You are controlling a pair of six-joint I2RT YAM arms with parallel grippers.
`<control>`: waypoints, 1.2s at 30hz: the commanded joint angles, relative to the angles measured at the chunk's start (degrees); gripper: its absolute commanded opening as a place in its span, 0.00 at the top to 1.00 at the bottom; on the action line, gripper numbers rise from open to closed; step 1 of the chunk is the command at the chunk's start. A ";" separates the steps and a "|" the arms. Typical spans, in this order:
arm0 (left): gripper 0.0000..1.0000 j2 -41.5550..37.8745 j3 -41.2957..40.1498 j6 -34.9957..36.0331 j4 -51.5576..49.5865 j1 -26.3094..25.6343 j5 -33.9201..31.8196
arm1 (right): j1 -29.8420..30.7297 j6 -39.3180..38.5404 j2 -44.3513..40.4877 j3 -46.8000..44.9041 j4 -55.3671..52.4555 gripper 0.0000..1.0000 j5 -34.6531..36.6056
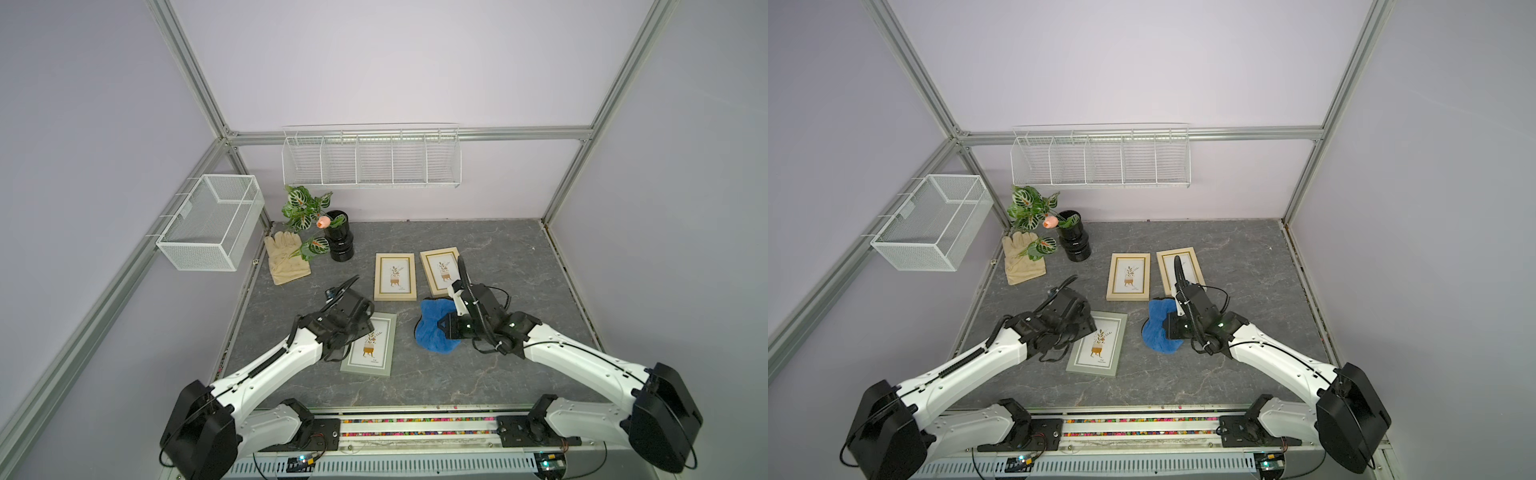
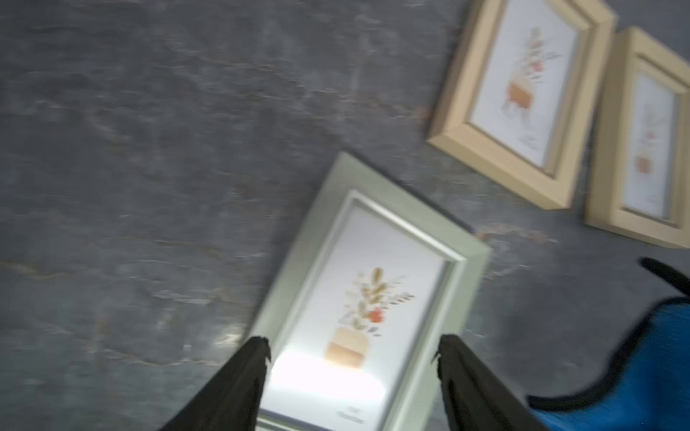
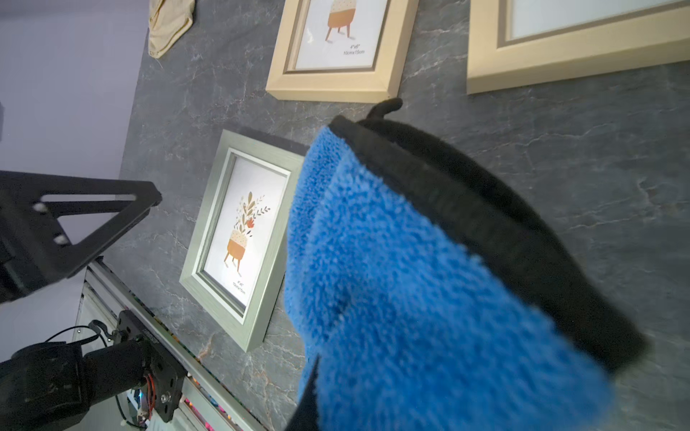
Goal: Wipe the picture frame with a cloth
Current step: Move the picture frame to the center of the board.
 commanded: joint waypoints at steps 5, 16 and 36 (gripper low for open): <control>0.26 -1.58 -7.05 6.22 3.37 5.82 4.72 | 6.53 1.79 5.17 7.44 0.27 0.90 1.96; 0.41 6.82 -9.08 11.78 12.79 6.65 13.99 | 11.68 3.37 17.33 18.28 -5.56 0.90 4.34; 0.67 20.23 -5.01 6.54 22.93 -9.15 15.34 | 12.34 7.83 25.50 18.64 -22.01 0.90 16.11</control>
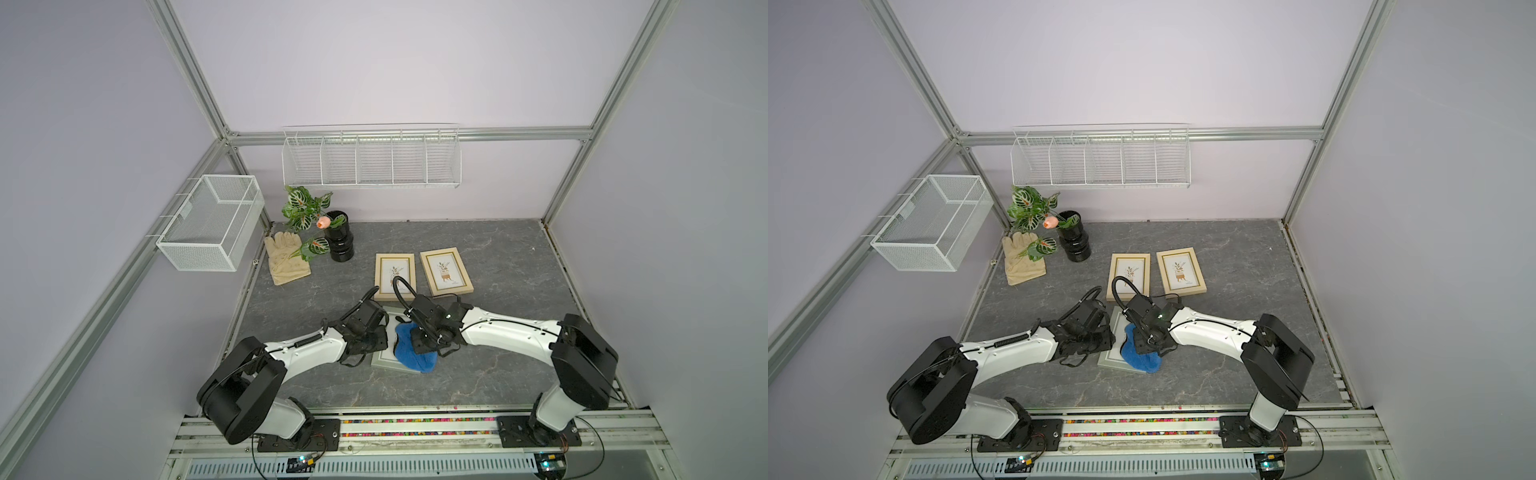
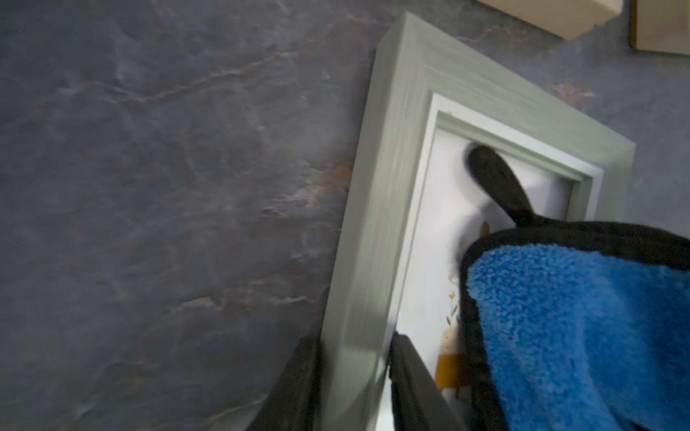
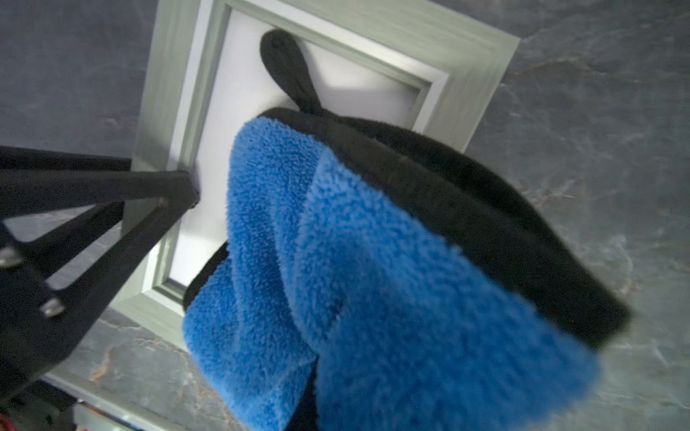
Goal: Wipe the picture frame with a cloth
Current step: Move the picture frame to the center of the board, then wipe the dirt from the picture frame.
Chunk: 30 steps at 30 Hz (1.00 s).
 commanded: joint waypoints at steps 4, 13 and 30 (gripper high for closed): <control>0.67 3.35 -1.21 -4.39 -2.43 -3.08 -0.05 | -4.39 -0.53 2.25 1.95 -2.64 0.90 5.20; 0.70 7.85 -0.76 -7.18 -0.27 -3.23 0.70 | -1.45 -0.28 0.26 -1.77 -1.85 0.92 1.89; 0.72 12.40 -0.49 -6.33 -0.04 -3.98 2.53 | -9.63 -2.86 8.85 4.93 3.19 0.93 0.68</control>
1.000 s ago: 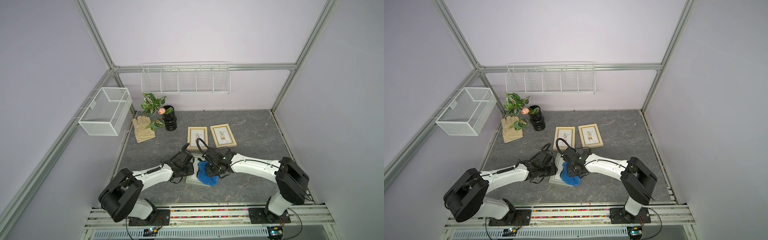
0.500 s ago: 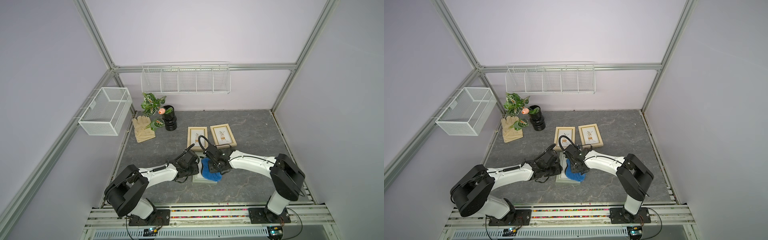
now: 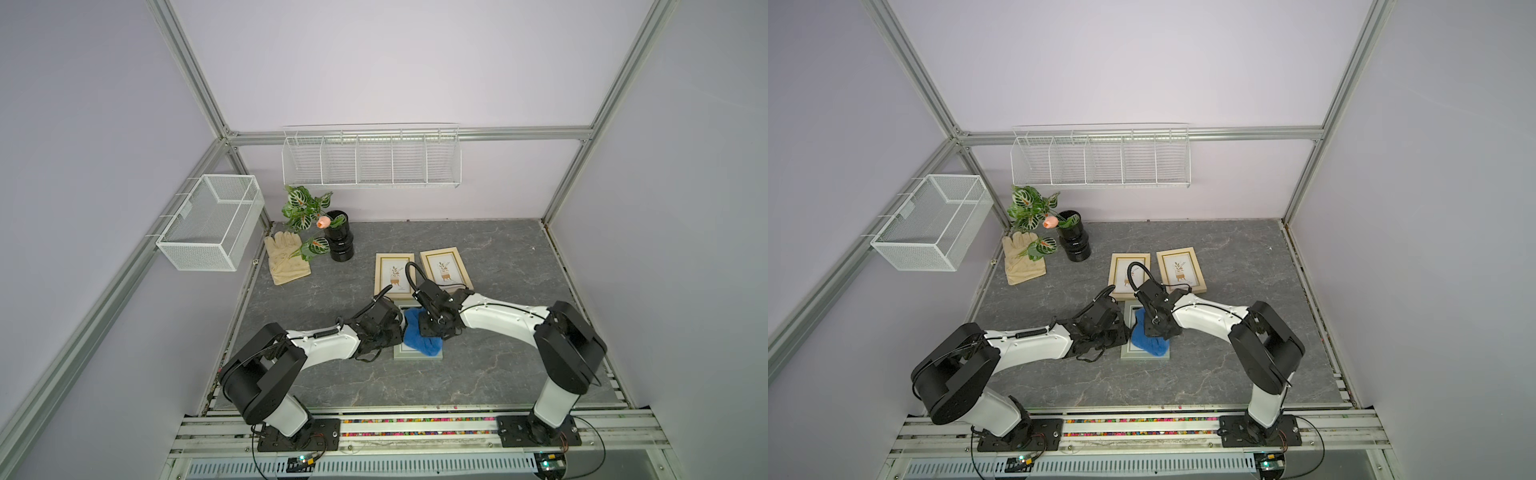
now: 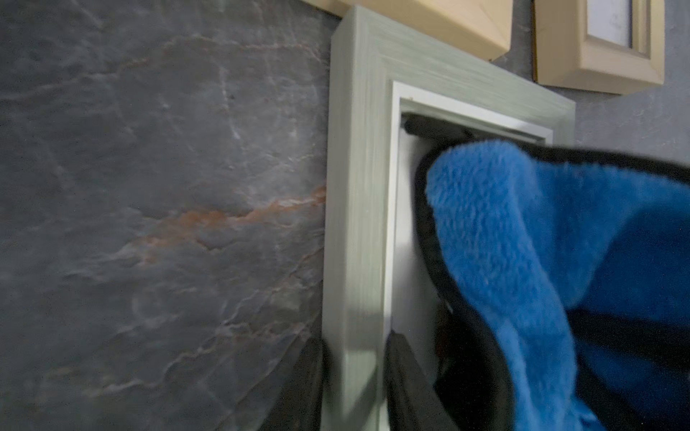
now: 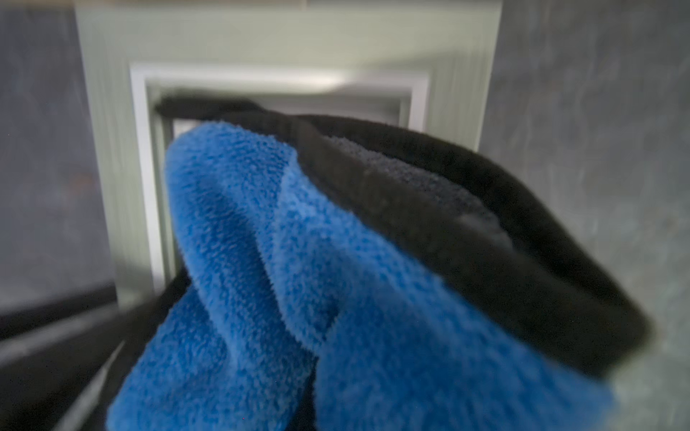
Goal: Wipe the picture frame with a cloth
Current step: Wipe the dirt from the picture frame.
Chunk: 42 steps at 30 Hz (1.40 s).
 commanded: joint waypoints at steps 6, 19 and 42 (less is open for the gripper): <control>0.72 4.98 -4.53 -0.68 -9.24 -0.87 2.39 | 1.04 -0.65 -4.58 -7.47 2.60 0.93 0.22; 0.73 5.89 -8.20 -1.72 -6.33 -3.12 3.49 | -1.14 -2.28 6.19 3.92 8.98 0.93 -5.63; 0.71 9.04 -9.42 -2.51 -8.63 -3.40 2.13 | -3.42 -2.54 6.27 6.07 2.51 0.93 2.10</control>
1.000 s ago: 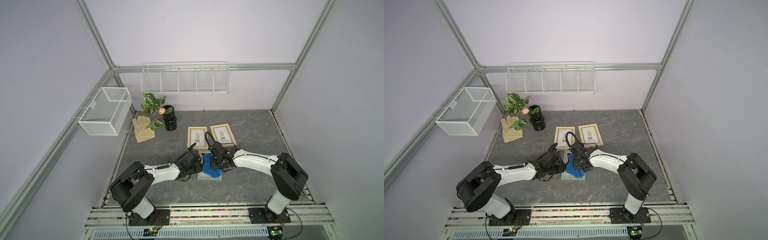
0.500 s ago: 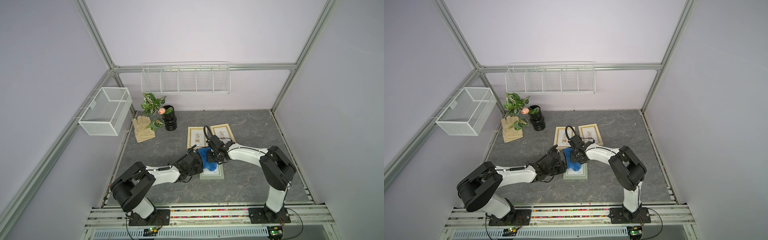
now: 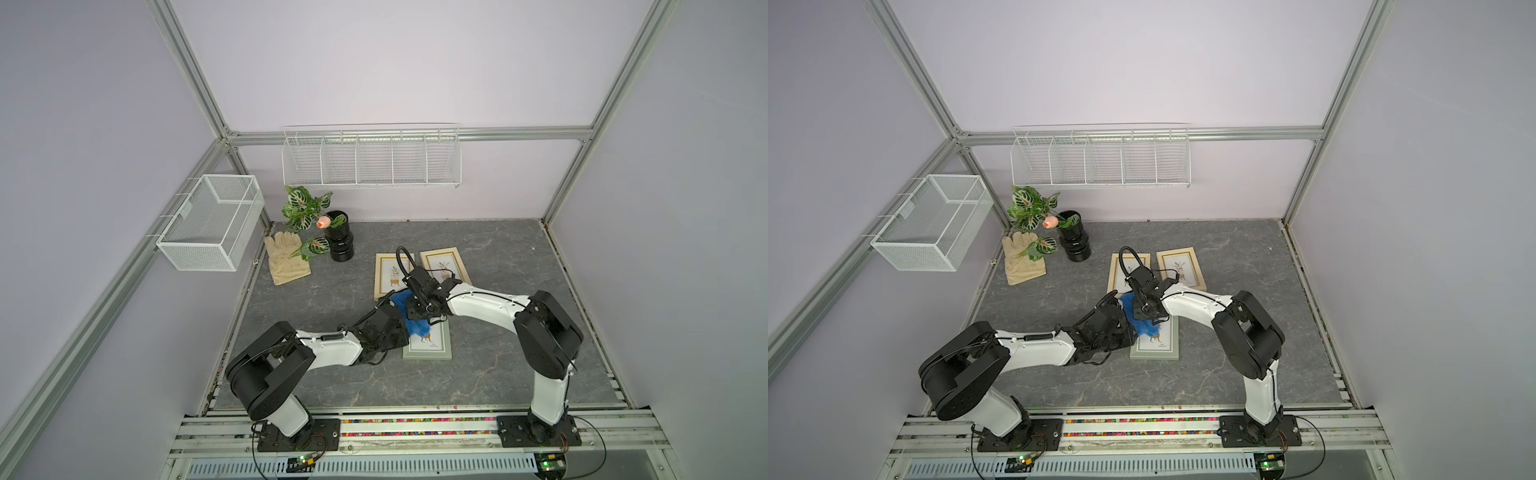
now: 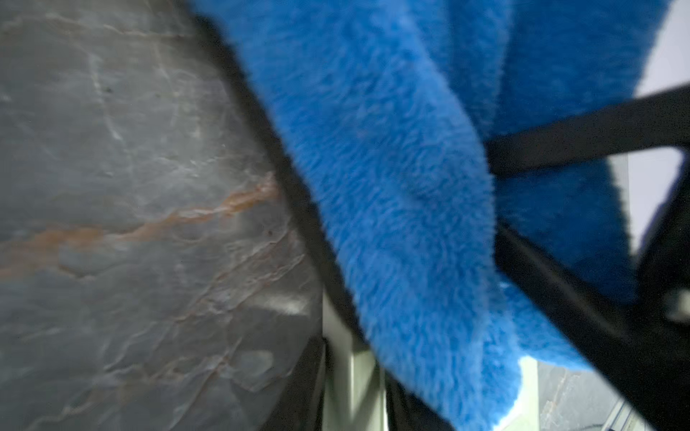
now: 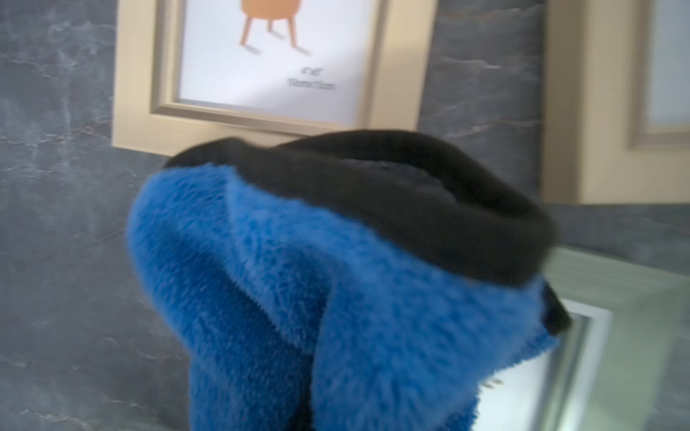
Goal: Wipe the picture frame with a cloth
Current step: Wipe the dirt from the picture frame.
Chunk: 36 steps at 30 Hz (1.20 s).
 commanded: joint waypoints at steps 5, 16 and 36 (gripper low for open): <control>0.71 5.62 -5.28 -1.49 -23.40 -0.97 -0.05 | -6.20 0.39 -6.48 -8.87 -5.93 0.93 7.81; 0.70 8.10 -4.43 -1.06 -23.37 -1.00 0.31 | -0.70 0.83 -1.23 -0.99 -2.60 0.93 -0.44; 0.68 8.21 -3.28 -1.32 -25.25 -0.98 -0.33 | -1.02 1.56 -1.91 -4.27 -0.59 0.93 -4.41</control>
